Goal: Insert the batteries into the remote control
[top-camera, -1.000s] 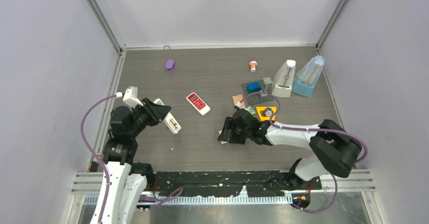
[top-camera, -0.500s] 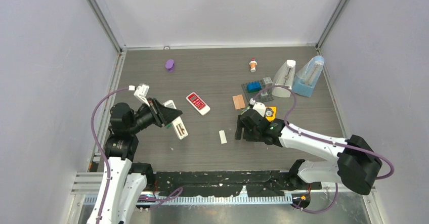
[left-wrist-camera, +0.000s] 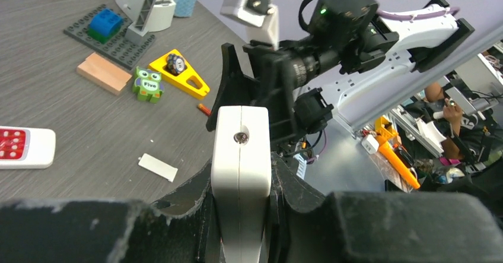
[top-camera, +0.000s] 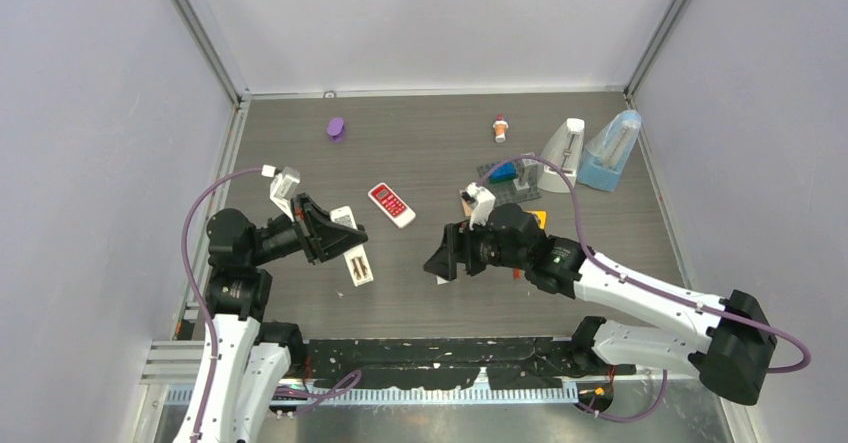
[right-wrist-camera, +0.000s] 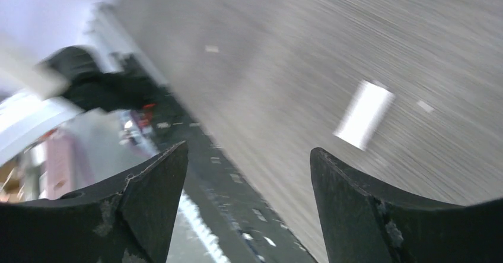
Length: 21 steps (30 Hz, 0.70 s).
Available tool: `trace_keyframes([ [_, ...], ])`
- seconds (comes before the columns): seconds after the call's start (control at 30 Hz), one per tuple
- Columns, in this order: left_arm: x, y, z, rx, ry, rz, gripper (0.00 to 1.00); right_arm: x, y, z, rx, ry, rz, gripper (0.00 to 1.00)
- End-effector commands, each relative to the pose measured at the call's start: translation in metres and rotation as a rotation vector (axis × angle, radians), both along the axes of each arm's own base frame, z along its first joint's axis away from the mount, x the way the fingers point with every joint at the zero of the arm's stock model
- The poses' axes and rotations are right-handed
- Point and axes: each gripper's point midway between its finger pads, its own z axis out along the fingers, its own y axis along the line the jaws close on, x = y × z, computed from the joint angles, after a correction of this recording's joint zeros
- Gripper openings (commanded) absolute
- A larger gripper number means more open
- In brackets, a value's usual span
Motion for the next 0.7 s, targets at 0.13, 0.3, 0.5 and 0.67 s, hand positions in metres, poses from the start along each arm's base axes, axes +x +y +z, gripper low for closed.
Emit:
trace_keyframes([
  [0.13, -0.016, -0.005, 0.026, -0.043, -0.085, -0.094, 0.00, -0.064, 0.084, 0.170, 0.430, -0.352, 0.463, 0.87],
  [0.3, -0.021, -0.005, 0.032, -0.059, -0.091, -0.106, 0.00, -0.057, 0.111, 0.177, 0.431, -0.342, 0.446, 0.89],
  [0.5, -0.024, -0.006, 0.044, -0.095, -0.076, -0.105, 0.00, -0.055, 0.136, 0.179, 0.440, -0.293, 0.454, 0.89],
  [0.67, -0.026, -0.006, 0.052, -0.114, -0.068, -0.110, 0.00, -0.058, 0.150, 0.175, 0.460, -0.243, 0.475, 0.79],
])
